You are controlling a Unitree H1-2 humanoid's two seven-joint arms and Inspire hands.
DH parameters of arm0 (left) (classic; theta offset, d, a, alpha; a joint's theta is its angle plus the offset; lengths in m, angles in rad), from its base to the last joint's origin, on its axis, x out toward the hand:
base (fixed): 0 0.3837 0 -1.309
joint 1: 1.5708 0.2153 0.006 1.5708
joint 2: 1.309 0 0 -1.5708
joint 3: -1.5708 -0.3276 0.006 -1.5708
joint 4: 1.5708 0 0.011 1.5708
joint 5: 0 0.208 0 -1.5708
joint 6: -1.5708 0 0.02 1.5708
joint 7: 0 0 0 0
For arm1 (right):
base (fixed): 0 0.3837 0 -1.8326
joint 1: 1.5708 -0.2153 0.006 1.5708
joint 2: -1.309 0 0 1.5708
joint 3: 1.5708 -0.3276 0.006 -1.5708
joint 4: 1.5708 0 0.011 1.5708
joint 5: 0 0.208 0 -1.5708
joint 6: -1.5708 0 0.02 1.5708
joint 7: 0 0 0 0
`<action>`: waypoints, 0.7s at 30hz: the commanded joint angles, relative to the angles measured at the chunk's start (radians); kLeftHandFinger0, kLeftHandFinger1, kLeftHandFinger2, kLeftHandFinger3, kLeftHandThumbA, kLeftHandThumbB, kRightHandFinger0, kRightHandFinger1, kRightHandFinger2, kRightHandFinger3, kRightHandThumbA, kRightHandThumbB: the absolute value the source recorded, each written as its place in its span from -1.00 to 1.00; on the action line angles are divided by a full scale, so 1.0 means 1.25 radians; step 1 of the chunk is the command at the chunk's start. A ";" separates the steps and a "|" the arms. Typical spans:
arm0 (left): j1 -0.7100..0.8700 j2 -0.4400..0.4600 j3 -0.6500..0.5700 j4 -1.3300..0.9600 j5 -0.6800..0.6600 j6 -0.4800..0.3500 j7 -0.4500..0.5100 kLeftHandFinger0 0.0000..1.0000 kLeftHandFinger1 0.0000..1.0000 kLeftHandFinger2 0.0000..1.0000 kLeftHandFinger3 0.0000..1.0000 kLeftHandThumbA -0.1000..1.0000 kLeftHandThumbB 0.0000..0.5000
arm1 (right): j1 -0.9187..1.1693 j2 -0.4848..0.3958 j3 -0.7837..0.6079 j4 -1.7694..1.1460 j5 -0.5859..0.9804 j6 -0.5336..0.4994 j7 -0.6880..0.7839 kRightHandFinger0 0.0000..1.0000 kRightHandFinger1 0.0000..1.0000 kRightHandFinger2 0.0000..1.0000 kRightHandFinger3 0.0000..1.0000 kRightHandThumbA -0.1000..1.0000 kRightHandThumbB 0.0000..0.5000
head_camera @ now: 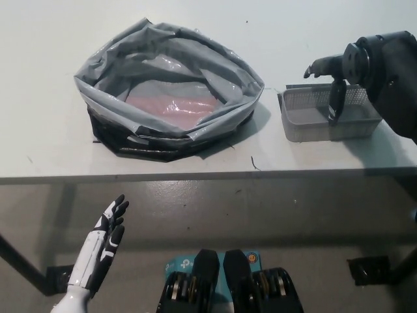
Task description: Use the right hand to pick up a small rectangular container and put it into a plastic bag and lift the bag
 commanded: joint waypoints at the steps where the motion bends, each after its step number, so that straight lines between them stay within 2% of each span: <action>1: -0.011 0.007 0.000 -0.017 -0.002 -0.029 -0.006 1.00 1.00 1.00 1.00 1.00 0.07 | -0.049 -0.020 -0.024 -0.023 -0.007 0.003 0.008 1.00 1.00 1.00 1.00 1.00 1.00; 5: -0.011 0.008 0.001 -0.020 0.000 -0.029 -0.005 1.00 1.00 1.00 1.00 1.00 0.03 | -0.042 -0.016 -0.029 -0.019 -0.007 0.016 0.014 1.00 1.00 1.00 1.00 1.00 1.00; 11: -0.015 0.007 0.002 -0.020 -0.006 -0.026 -0.007 1.00 1.00 1.00 1.00 1.00 0.09 | -0.041 0.008 -0.049 0.049 0.013 0.010 0.001 1.00 1.00 1.00 1.00 1.00 0.99; 13: -0.014 0.007 0.002 -0.022 -0.005 -0.021 -0.007 1.00 1.00 1.00 1.00 1.00 0.11 | -0.042 0.012 -0.045 0.068 0.010 -0.013 -0.004 1.00 1.00 1.00 1.00 1.00 0.95; 15: -0.012 0.005 0.002 -0.027 -0.005 -0.015 -0.007 1.00 1.00 1.00 1.00 1.00 0.14 | -0.038 0.020 -0.054 0.097 0.023 -0.024 -0.005 1.00 1.00 1.00 1.00 1.00 0.82; 21: -0.014 0.007 0.002 -0.029 -0.003 -0.014 -0.008 1.00 1.00 1.00 1.00 1.00 0.11 | -0.043 0.038 -0.049 0.175 0.014 -0.058 -0.034 1.00 1.00 1.00 1.00 1.00 0.90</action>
